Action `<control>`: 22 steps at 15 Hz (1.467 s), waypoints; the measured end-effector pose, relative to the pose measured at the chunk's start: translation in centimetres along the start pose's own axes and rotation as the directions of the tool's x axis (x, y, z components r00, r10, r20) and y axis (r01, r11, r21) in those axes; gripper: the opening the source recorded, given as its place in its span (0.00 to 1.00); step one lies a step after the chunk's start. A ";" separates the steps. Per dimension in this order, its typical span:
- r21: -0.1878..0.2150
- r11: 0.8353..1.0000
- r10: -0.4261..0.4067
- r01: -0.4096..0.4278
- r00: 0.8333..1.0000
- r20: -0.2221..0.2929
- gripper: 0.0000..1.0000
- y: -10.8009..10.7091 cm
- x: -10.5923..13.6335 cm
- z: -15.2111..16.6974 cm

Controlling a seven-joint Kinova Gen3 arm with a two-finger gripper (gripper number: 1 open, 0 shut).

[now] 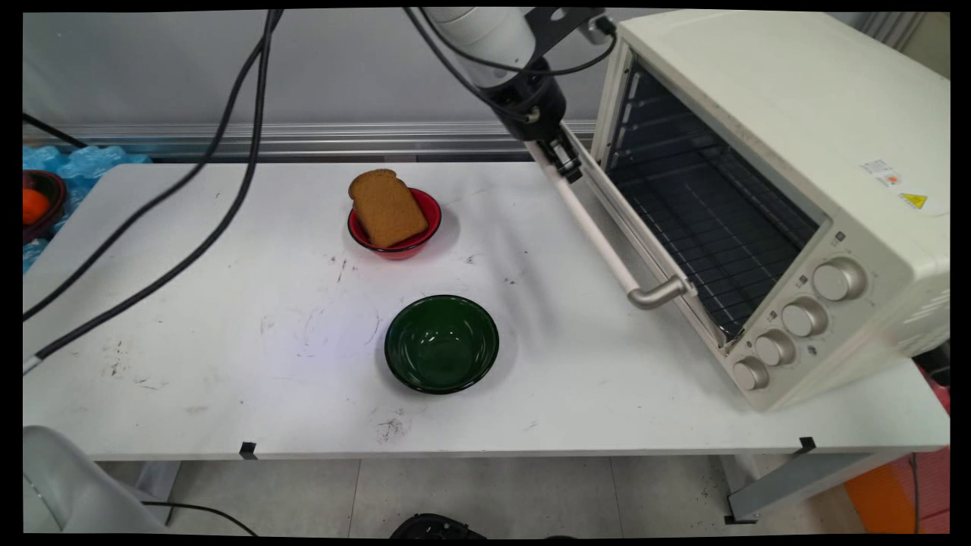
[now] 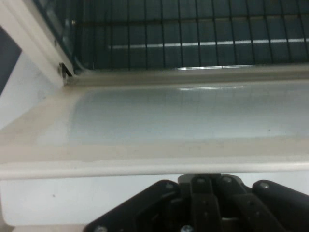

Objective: Open the oven

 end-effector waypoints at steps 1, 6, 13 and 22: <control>-0.001 1.000 0.000 0.000 1.000 0.001 0.00 0.0 -0.5 0.0; -0.005 1.000 -0.006 0.006 1.000 0.003 0.00 -0.1 -3.2 0.5; 0.003 1.000 0.000 0.000 1.000 -0.001 0.00 -0.6 -6.8 1.5; 0.007 1.000 0.023 -0.023 1.000 -0.008 0.00 -0.7 -10.3 2.5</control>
